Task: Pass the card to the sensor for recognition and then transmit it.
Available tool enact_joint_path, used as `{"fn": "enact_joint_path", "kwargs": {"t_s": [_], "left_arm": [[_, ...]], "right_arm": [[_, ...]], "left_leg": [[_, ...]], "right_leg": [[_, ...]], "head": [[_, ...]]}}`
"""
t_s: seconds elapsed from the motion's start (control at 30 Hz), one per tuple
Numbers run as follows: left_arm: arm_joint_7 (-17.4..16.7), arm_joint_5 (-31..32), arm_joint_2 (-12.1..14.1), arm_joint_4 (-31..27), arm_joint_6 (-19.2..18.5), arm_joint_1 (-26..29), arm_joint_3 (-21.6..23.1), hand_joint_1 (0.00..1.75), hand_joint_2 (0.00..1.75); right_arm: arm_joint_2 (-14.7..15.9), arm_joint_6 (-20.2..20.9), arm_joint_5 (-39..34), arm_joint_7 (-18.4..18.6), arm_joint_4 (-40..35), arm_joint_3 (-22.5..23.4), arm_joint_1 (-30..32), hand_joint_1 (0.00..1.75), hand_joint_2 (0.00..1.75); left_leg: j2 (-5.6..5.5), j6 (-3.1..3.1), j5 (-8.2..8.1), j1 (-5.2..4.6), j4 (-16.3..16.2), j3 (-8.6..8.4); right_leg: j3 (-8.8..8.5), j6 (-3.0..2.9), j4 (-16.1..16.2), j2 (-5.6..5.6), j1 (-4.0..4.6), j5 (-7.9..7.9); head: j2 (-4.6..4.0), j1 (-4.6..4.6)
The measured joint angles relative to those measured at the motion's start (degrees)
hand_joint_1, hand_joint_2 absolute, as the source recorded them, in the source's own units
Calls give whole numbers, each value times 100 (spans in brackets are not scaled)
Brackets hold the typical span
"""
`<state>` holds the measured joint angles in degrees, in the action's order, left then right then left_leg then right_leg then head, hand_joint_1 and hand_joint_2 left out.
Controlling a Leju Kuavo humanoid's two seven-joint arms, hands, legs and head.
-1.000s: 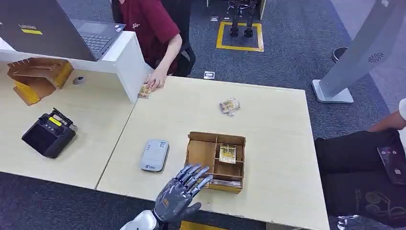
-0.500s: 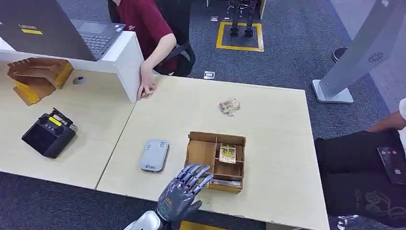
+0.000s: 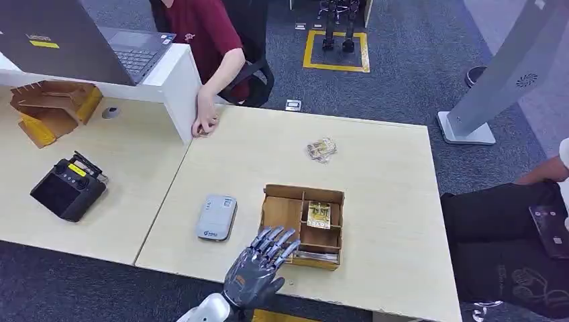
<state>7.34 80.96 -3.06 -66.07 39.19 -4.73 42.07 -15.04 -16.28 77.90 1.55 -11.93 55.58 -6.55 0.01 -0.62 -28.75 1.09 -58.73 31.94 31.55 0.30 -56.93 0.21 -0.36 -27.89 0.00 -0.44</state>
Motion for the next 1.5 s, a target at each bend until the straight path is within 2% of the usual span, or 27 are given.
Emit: {"fn": "enact_joint_path", "kwargs": {"t_s": [0.27,0.3,0.33,1.3,1.5], "left_arm": [[-4,-22,-11,122,0,-30,0,0,175],[-2,-54,-17,140,0,-35,0,164,175],[0,-92,-31,149,0,-37,0,175,175],[133,-485,-48,194,-59,-72,-94,175,175],[551,-1212,-35,-25,-274,-36,-153,175,175]], "right_arm": [[0,9,0,0,0,-2,-1,0,175],[0,9,4,0,0,-2,-1,0,175],[0,9,7,0,0,-2,-1,0,175],[0,15,33,0,0,-2,-2,0,175],[0,11,39,-15,0,-2,0,0,175]], "left_leg": [[0,0,0,0,0,0],[0,0,0,0,0,0],[0,0,0,0,0,0],[-1,0,0,0,0,0],[0,0,0,0,0,0]], "right_leg": [[0,0,0,0,0,0],[0,0,0,0,0,0],[0,0,0,0,0,0],[-1,0,0,-1,0,0],[0,0,-1,-1,0,0]], "head": [[0,0],[0,0],[0,0],[0,0],[0,0]]}}
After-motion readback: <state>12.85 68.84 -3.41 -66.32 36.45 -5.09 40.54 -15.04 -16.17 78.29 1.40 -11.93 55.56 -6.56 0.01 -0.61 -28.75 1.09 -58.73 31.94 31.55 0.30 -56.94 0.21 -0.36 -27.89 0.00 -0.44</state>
